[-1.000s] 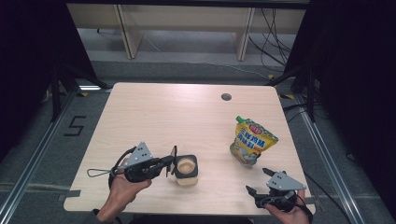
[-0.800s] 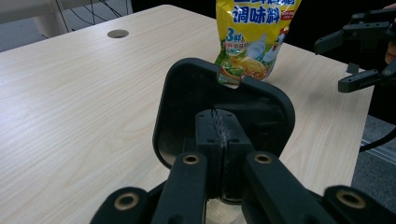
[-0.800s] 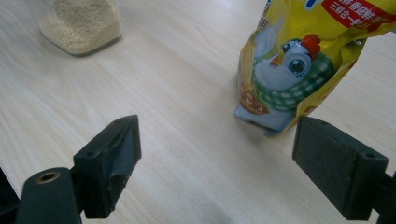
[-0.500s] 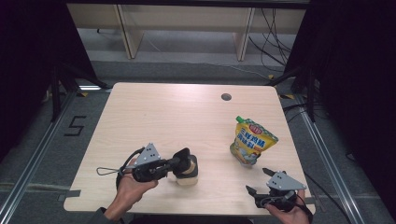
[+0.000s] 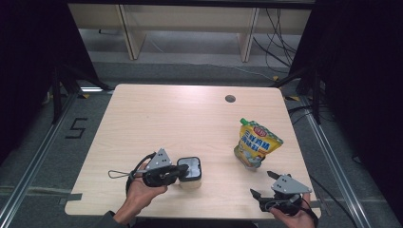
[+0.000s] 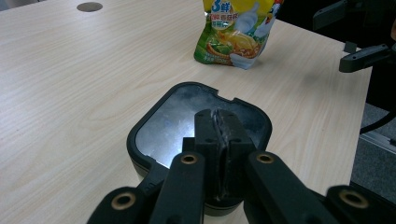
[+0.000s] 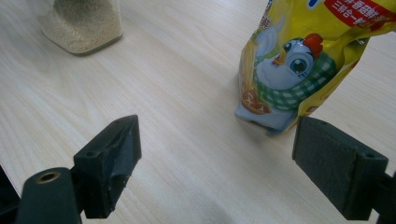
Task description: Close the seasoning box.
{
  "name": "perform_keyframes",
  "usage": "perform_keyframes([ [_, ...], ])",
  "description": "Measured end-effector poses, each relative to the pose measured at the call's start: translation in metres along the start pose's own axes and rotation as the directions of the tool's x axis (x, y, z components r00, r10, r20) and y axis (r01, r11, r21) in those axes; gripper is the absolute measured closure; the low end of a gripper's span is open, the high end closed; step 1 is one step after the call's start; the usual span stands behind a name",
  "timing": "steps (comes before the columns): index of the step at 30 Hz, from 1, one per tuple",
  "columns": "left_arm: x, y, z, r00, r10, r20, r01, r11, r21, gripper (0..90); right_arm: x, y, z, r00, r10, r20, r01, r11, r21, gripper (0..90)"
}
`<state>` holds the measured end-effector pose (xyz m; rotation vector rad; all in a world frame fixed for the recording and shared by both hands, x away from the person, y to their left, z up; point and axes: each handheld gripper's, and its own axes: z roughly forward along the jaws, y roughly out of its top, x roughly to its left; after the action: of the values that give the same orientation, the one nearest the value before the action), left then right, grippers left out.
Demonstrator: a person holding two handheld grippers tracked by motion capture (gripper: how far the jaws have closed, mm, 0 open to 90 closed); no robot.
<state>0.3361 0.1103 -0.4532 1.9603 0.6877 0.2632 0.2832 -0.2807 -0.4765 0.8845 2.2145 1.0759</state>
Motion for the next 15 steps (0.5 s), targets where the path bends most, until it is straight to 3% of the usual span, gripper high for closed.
perform_keyframes([
  [1, -0.001, 0.0, 0.0, 0.9998, -0.02, -0.003, 0.02, 0.9998, -0.001, 87.2, 0.0, 0.0, 0.0, 1.0, 0.004, 0.0, -0.004, 1.0, 0.002, 16.5],
  [7, 0.0, 0.0, 0.0, 0.9999, -0.011, -0.003, 0.011, 0.9999, -0.003, 84.3, 0.0, 0.0, 0.0, 1.0, 0.004, 0.0, -0.004, 1.0, 0.002, 16.5],
  [15, 0.005, 0.005, -0.011, 0.9997, -0.025, -0.002, 0.025, 0.9988, -0.041, 66.3, 0.0, 0.0, 0.0, 1.0, -0.001, -0.002, 0.001, 1.0, 0.001, 16.5],
])
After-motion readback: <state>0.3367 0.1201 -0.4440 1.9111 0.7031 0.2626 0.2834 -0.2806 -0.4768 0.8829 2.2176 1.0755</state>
